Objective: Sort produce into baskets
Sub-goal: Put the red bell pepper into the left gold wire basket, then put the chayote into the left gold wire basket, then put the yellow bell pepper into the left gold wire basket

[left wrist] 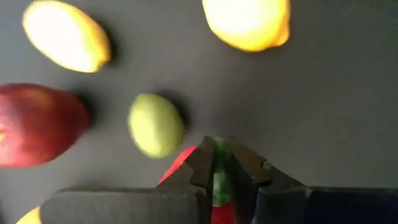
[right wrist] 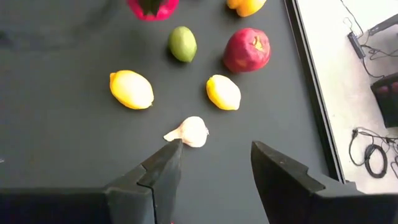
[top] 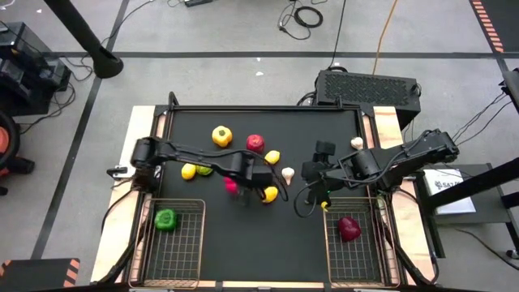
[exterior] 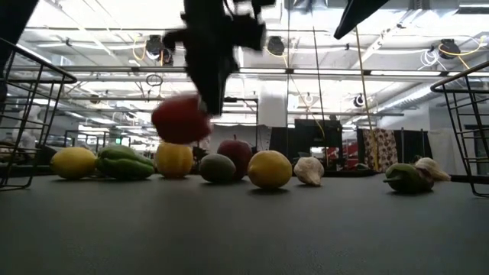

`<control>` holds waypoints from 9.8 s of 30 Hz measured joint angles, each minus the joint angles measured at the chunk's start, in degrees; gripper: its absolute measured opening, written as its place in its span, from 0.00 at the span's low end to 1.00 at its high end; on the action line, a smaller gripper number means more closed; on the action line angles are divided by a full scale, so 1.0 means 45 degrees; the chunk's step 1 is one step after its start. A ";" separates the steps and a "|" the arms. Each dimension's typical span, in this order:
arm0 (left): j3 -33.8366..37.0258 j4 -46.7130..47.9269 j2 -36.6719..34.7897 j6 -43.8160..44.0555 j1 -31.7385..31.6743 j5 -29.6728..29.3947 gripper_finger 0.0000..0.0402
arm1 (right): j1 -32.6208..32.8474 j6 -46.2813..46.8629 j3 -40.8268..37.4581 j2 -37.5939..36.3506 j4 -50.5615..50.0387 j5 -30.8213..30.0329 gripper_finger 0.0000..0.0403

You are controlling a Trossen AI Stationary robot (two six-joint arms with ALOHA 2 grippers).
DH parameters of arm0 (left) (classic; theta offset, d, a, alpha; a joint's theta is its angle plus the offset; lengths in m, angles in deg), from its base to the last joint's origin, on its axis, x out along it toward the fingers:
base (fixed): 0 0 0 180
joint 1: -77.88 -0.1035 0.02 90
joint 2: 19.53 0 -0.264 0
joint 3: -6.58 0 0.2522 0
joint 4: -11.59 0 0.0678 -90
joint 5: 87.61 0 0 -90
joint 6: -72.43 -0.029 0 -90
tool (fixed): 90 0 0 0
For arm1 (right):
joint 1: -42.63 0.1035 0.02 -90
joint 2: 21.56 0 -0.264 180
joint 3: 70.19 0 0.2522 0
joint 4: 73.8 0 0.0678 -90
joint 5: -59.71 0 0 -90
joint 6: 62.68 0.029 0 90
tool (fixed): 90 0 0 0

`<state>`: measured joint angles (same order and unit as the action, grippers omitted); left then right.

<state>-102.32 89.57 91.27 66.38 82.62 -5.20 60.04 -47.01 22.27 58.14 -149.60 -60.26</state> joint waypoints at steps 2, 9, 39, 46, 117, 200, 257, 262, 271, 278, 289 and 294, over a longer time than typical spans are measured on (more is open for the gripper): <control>0.0000 0.0084 -0.0797 0.0273 0.0171 -0.0113 0.08 | 0.0000 -0.0017 0.0000 0.0000 0.0053 -0.0002 0.45; -0.0005 0.1060 -0.3892 0.1819 0.1468 -0.0355 0.08 | 0.0034 -0.0007 0.0000 0.0000 0.0131 0.0012 0.45; 0.7083 0.1083 -0.7376 1.7617 1.0121 -0.6420 0.08 | 0.0335 -0.0650 0.0000 0.0000 0.1521 0.0007 0.45; 0.8524 -0.0261 -0.7376 1.7949 1.0309 -0.6402 0.08 | 0.0321 -0.1061 0.0000 0.0000 0.1838 0.0003 0.45; 0.0826 0.4440 -0.4091 0.7590 -0.4563 -0.2385 0.49 | 0.0325 -0.1716 -0.1158 0.0000 0.2069 0.0061 0.45; 0.4630 0.1652 -0.0436 0.7113 -0.4538 -0.1321 0.58 | -0.0029 -0.4543 -0.1418 0.0000 0.5262 0.1013 0.45; 0.2652 0.1661 -0.2895 2.2278 1.2137 -0.9515 0.58 | -0.0010 -0.3619 -0.1418 0.0000 0.5345 0.1542 0.45; 0.2637 0.2013 -0.2501 2.2959 1.2087 -0.9520 0.58 | -0.0010 -0.3740 -0.1418 0.0000 0.5289 0.1751 0.45; 0.2642 0.3495 -0.2272 2.5382 1.2121 -0.9340 0.64 | -0.0010 -0.3863 -0.1418 0.0000 0.5302 0.1751 0.45; 0.2642 0.4553 -0.2267 2.5906 1.2161 -0.9068 0.68 | -0.0019 -0.3858 -0.1418 0.0000 0.5368 0.1748 0.45; 0.2642 0.4660 -0.2271 2.5927 1.2081 -0.9710 0.68 | -0.0019 -0.3732 -0.1415 0.0025 0.5442 0.1741 0.45; 0.2642 0.5319 -0.2390 2.5709 1.1504 -1.0623 0.68 | -0.0073 -0.3916 -0.1409 0.0466 0.5735 0.1688 0.45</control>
<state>-90.43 113.51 80.52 182.07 134.39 -53.01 59.71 -64.63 15.93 60.24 -123.79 -52.66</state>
